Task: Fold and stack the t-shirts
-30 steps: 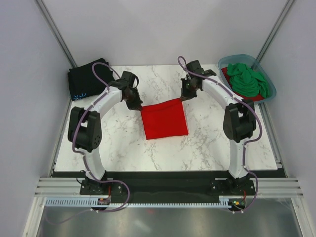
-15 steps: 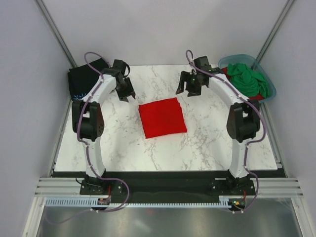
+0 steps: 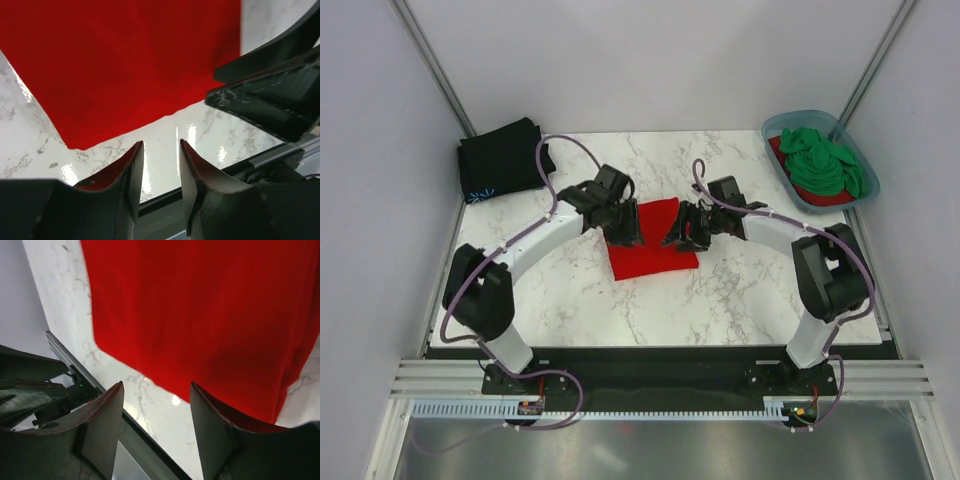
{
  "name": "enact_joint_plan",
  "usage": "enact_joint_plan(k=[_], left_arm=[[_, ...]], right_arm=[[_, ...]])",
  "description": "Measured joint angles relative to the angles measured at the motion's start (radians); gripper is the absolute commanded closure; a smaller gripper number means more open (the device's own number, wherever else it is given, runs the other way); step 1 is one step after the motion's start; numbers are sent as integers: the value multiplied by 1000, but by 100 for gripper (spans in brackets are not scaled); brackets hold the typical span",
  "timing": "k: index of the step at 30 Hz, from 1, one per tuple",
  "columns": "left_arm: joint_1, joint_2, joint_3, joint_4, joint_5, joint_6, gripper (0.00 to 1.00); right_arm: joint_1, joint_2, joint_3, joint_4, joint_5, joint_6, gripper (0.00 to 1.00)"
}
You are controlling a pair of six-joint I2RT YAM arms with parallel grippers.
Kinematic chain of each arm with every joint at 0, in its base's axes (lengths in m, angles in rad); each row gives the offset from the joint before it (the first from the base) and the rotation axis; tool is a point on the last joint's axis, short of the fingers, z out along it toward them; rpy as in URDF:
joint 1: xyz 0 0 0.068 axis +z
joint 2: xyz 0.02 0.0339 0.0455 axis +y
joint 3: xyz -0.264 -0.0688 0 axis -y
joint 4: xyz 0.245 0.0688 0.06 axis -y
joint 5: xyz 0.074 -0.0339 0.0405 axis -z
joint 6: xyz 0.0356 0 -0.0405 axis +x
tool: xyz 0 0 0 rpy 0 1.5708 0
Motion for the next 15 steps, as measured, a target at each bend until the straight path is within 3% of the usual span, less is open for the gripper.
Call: enact_joint_plan(k=[2, 6, 8, 15], left_arm=[[-9, 23, -96, 60, 23, -24, 59], [3, 111, -233, 166, 53, -48, 66], [8, 156, -295, 221, 72, -59, 66], [9, 86, -388, 301, 65, -66, 66]], right_arm=[[-2, 51, -30, 50, -16, 8, 44], [-17, 150, -84, 128, -51, 17, 45], [-30, 142, -120, 174, -74, 18, 45], [-44, 19, -314, 297, -72, 4, 44]])
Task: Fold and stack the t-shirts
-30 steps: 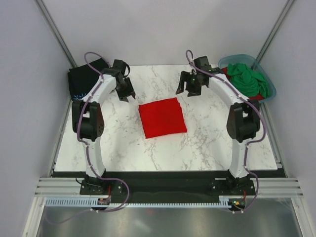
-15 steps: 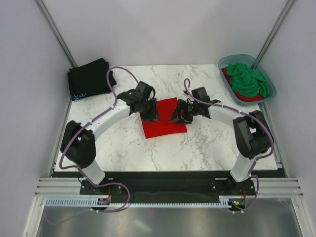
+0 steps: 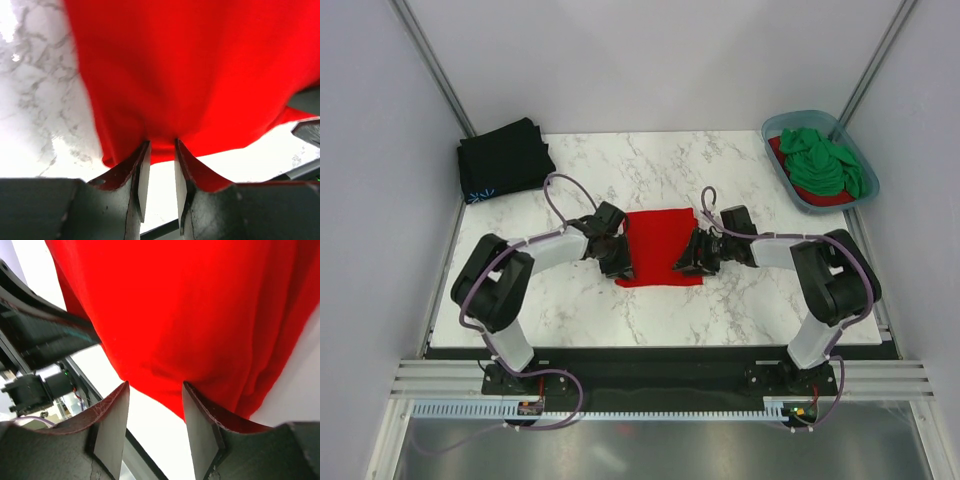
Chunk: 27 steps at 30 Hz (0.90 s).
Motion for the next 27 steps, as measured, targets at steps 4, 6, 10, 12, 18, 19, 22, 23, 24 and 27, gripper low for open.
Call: enact_joint_plan(k=[4, 6, 10, 12, 18, 19, 22, 23, 24, 27], left_arm=[[-4, -35, -18, -29, -41, 8, 66], [-3, -73, -28, -64, -56, 13, 65], [-3, -206, -30, -159, -109, 43, 60], [0, -277, -13, -189, -142, 61, 59], [50, -337, 31, -114, -223, 117, 53], [63, -337, 15, -76, -212, 121, 52], [96, -314, -31, 21, -161, 125, 43], [103, -291, -42, 57, -143, 126, 41], [106, -264, -50, 98, -125, 128, 35], [113, -180, -69, 205, -79, 132, 33]], right_arm=[[0, -76, -31, -71, 49, -34, 36], [0, -105, -14, -142, 99, -68, 32], [-2, -135, 83, -334, 281, -157, 26], [-5, -140, 144, -425, 377, -196, 25], [-4, -252, 266, -608, 513, -244, 20], [-1, -287, 271, -624, 518, -245, 19], [8, -383, 273, -667, 513, -244, 19], [10, -414, 271, -679, 508, -243, 18], [11, -441, 267, -687, 499, -241, 18], [13, -528, 233, -714, 472, -233, 18]])
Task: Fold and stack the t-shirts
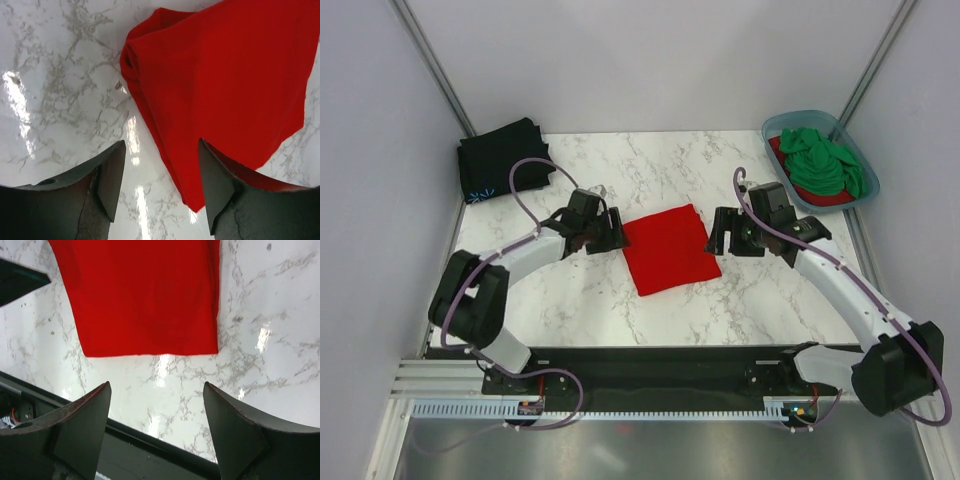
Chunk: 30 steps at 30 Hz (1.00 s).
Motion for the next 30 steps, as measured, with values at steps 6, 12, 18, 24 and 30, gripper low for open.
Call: enact_joint_plan(k=[6, 12, 18, 24, 30], left_arm=[[16, 161, 14, 118, 31, 2, 33], [47, 240, 34, 251, 67, -15, 36], [66, 299, 35, 391, 129, -49, 54], [68, 319, -11, 480, 153, -93, 95], [86, 318, 41, 396, 186, -80, 98]], right_arm=[[2, -88, -40, -71, -28, 9, 16], [2, -99, -42, -107, -44, 9, 16], [2, -99, -45, -117, -56, 8, 16], [2, -95, -58, -121, -56, -1, 16], [2, -90, -92, -124, -64, -3, 16]])
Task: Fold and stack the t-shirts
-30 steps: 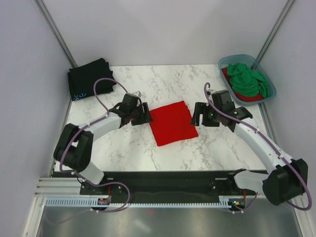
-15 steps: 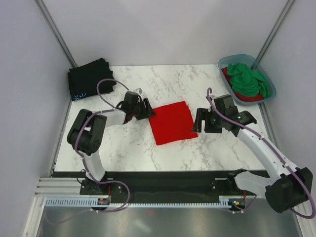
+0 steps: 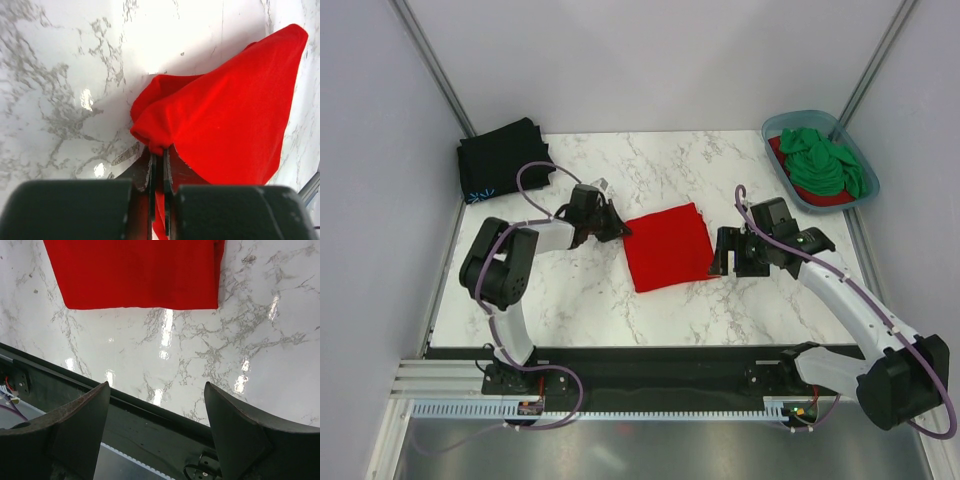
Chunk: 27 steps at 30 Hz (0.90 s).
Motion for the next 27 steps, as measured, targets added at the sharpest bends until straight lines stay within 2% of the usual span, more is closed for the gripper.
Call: enact_joint_plan(k=[12, 18, 27], left_arm=[[136, -125, 264, -345, -48, 182, 98], [228, -134, 432, -496, -79, 279, 98], [328, -125, 713, -618, -105, 394, 98]], right_arm=[[0, -83, 0, -16, -28, 0, 16], [0, -107, 0, -27, -35, -5, 16], [0, -109, 5, -70, -47, -32, 16]])
